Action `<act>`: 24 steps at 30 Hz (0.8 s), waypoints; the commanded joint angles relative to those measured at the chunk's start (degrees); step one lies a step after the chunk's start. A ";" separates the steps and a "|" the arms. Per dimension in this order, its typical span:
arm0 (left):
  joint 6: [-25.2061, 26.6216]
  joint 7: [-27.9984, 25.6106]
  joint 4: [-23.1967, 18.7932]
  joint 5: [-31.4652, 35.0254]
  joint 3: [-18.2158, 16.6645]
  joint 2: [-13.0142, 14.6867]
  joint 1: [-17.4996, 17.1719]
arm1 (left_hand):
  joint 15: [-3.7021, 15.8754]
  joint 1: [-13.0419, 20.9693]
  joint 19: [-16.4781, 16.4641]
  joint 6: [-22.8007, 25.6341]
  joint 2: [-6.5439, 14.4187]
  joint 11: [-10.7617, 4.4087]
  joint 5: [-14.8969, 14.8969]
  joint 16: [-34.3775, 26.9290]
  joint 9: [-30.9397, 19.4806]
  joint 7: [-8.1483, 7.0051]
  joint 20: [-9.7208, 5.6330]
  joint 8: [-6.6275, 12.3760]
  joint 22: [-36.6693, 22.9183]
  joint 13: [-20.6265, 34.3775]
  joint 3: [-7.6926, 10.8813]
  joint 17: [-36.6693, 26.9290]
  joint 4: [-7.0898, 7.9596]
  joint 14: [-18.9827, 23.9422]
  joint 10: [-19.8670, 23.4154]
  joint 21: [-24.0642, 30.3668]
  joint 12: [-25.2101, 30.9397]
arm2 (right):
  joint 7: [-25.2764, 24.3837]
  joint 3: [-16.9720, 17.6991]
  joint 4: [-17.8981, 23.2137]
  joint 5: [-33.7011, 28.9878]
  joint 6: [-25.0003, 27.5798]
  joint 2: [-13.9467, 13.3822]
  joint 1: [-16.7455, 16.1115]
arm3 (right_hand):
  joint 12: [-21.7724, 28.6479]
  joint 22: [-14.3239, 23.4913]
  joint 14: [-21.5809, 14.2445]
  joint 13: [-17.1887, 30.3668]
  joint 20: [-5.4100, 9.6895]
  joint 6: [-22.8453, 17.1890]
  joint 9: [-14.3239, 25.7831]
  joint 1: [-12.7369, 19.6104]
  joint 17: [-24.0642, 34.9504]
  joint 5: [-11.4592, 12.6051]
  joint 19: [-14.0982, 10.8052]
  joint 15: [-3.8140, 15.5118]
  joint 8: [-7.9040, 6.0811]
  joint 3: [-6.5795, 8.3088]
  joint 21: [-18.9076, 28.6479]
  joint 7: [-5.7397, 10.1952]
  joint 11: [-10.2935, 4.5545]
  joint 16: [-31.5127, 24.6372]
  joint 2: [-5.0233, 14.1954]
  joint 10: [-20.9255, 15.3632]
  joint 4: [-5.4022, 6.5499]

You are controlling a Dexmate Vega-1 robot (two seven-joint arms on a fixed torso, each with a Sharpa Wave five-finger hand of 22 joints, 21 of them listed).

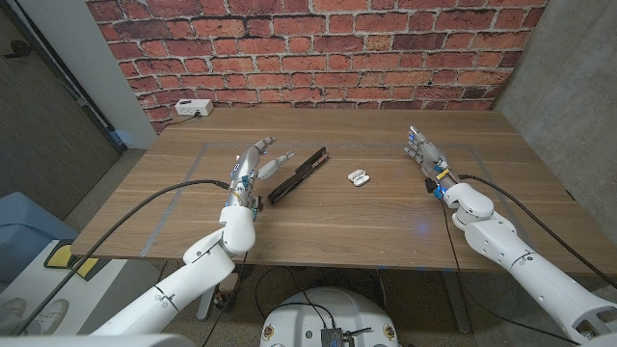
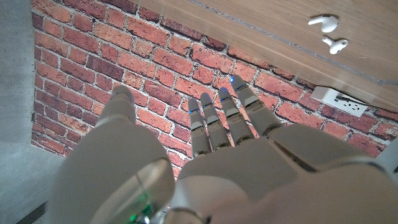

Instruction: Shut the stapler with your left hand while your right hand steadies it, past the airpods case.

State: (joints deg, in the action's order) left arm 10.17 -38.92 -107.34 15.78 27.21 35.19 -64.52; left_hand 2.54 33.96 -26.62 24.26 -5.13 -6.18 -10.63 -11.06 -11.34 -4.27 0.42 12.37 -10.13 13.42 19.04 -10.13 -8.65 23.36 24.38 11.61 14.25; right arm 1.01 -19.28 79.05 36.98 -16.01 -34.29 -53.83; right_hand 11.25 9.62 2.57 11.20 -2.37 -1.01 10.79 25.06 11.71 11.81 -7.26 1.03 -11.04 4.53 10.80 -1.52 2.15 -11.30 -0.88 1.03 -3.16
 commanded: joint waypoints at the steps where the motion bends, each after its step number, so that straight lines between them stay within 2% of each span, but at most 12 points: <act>1: 3.75 0.01 -1.75 2.74 1.43 0.27 0.56 | 5.62 0.19 -0.43 1.10 -0.07 -0.34 0.21 -0.55 -0.34 0.06 0.26 0.34 -0.21 0.30 -0.26 -0.15 0.14 1.38 1.89 0.23 0.82 | 0.38 0.39 -0.83 0.31 -0.74 -0.04 -0.14 | 0.10 0.17 0.10 0.04 -0.73 -0.22 0.16 0.40 0.17 -0.35 -0.09 -0.05 -0.25 0.15 0.12 0.11 -0.11 -0.41 0.42 -0.23 -0.32; 4: 4.81 0.24 -2.30 3.21 1.59 0.50 0.49 | 5.71 0.11 -0.41 1.42 -0.15 -0.80 0.25 -0.60 -0.38 0.11 0.27 0.43 -0.21 0.38 -0.40 -0.15 0.22 1.64 2.11 0.20 0.90 | 0.38 0.49 -0.84 0.50 -0.76 0.01 -0.23 | 0.10 0.17 0.11 0.04 -0.57 -0.20 0.16 0.40 0.15 -0.36 -0.03 0.07 -0.24 0.13 0.09 0.18 -0.15 -0.41 0.43 -0.23 -0.35; 5: 5.10 0.41 -2.46 3.36 1.65 0.67 0.49 | 5.71 0.13 -0.41 1.47 -0.17 -0.29 0.25 -0.60 -0.39 0.13 0.25 0.43 -0.21 0.41 -0.44 -0.15 0.23 1.72 2.01 0.19 0.86 | 0.32 0.54 -0.77 0.63 -0.68 0.04 -0.29 | 0.12 0.17 0.10 0.04 -0.58 -0.20 0.16 0.40 0.15 -0.36 -0.03 0.00 -0.24 0.13 0.09 0.11 -0.07 -0.42 0.44 -0.27 -0.35; 9: 6.31 0.94 -3.43 3.80 1.67 1.29 0.22 | 5.73 0.17 -0.33 1.57 -0.24 -0.82 0.26 -0.59 -0.43 0.04 0.16 0.42 -0.22 0.52 -0.57 -0.13 0.26 1.94 2.13 0.14 0.89 | 0.47 0.51 -0.80 0.47 -0.98 -0.03 -0.37 | 0.12 0.17 0.09 0.04 -0.33 -0.24 0.16 0.40 0.13 -0.38 0.07 0.03 -0.25 0.12 0.05 0.13 -0.18 -0.44 0.48 -0.26 -0.40; 11: 6.90 0.91 -3.97 4.36 1.68 1.65 0.04 | 5.82 0.13 -0.27 1.67 -0.28 -0.45 0.26 -0.60 -0.45 0.09 0.13 0.44 -0.22 0.56 -0.64 -0.13 0.30 2.06 2.20 0.11 0.92 | 0.53 0.48 -0.74 0.32 -1.11 -0.12 -0.44 | 0.11 0.17 0.12 0.04 -0.22 -0.27 0.16 0.40 0.12 -0.39 0.13 0.03 -0.26 0.11 0.03 0.17 -0.26 -0.43 0.49 -0.23 -0.41; 15: 7.71 0.97 -4.70 5.13 1.72 2.26 -0.30 | 6.04 -0.42 -0.26 2.49 -0.38 -0.70 0.19 -0.76 -0.50 -0.34 0.12 0.69 -0.22 0.68 -0.99 -0.19 0.64 2.70 3.00 0.08 1.21 | 0.32 0.60 -0.28 0.37 -1.08 -0.25 -0.75 | 0.10 0.17 0.12 0.04 -0.10 -0.26 0.16 0.41 0.11 -0.40 0.16 0.05 -0.26 0.10 0.02 0.15 -0.19 -0.44 0.51 -0.21 -0.44; 24: 11.78 2.47 -6.98 7.23 2.16 3.65 -0.62 | 6.59 1.93 -0.50 2.59 1.02 -0.96 -0.22 -0.65 -0.56 -0.50 -0.09 0.57 -0.21 0.87 -0.01 -0.12 0.01 3.16 2.97 0.12 1.11 | 0.00 0.57 0.21 0.27 -1.22 -0.16 -1.18 | 0.12 0.16 0.07 0.04 -0.05 -0.30 0.16 0.41 0.07 -0.43 0.15 0.01 -0.27 0.06 0.03 0.12 -0.22 -0.48 0.58 -0.25 -0.54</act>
State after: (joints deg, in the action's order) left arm 18.14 -37.78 -111.81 20.70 28.93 37.16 -64.66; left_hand 2.55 34.92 -26.62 26.52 -4.16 -6.97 -10.61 -11.53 -11.61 -4.68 0.42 12.81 -10.28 13.99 18.65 -10.14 -8.26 26.02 27.01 11.61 15.08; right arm 1.33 -18.73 78.71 37.37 -16.91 -34.41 -54.52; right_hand 11.25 9.62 2.57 11.21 -2.67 -1.01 10.79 25.29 11.72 11.35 -6.95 1.03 -11.04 4.52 10.80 -1.53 2.15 -11.30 -0.65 1.03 -3.17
